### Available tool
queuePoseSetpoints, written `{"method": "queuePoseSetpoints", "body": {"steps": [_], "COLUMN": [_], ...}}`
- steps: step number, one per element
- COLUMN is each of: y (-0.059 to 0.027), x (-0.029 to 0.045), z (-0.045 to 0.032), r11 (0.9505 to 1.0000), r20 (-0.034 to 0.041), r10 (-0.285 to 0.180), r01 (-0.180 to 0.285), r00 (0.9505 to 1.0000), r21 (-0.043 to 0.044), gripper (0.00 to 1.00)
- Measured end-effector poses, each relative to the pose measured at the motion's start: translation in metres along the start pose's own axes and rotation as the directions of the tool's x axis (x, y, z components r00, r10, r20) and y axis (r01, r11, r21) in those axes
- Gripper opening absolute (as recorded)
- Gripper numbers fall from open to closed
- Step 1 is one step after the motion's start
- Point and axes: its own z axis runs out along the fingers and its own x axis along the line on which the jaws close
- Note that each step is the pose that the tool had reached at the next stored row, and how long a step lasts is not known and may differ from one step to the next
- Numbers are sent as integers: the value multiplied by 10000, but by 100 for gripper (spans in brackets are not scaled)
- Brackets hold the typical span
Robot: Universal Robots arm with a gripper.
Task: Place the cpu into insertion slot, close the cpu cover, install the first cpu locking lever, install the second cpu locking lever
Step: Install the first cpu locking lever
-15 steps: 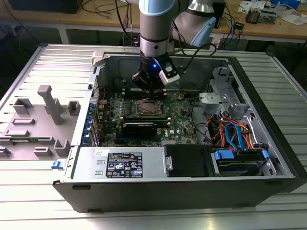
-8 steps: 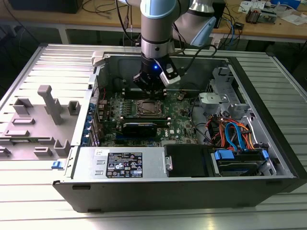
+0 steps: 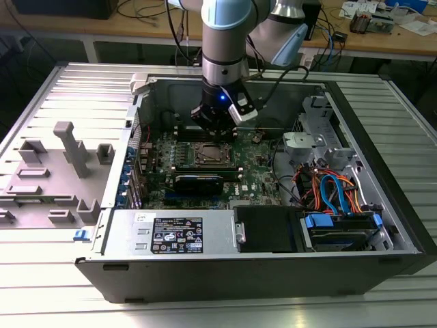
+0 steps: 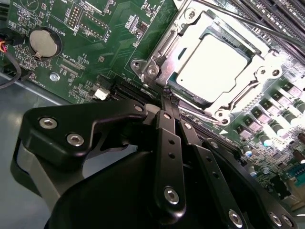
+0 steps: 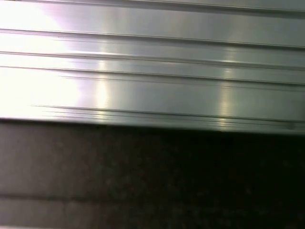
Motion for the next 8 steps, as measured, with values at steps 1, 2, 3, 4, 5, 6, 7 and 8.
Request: {"method": "queuePoseSetpoints", "body": {"steps": [1,2,3,4,5,6,7,8], "y": [0,0,0,0,0,0,0,0], "x": [-1,-1,-2,-2,-2,-2,-2,-3], "z": [0,1,2,2,2,2,2,2], "r11": [10000,10000,10000,10000,10000,10000,10000,10000], "r20": [-1,-1,0,0,0,0,0,0], "r10": [0,-1,0,-1,0,0,0,0], "r01": [0,1,0,1,0,0,0,0], "r00": [10000,10000,10000,10000,10000,10000,10000,10000], "r21": [2,1,-1,-1,-1,-1,-1,-1], "gripper": [11,11,11,11,11,11,11,11]}}
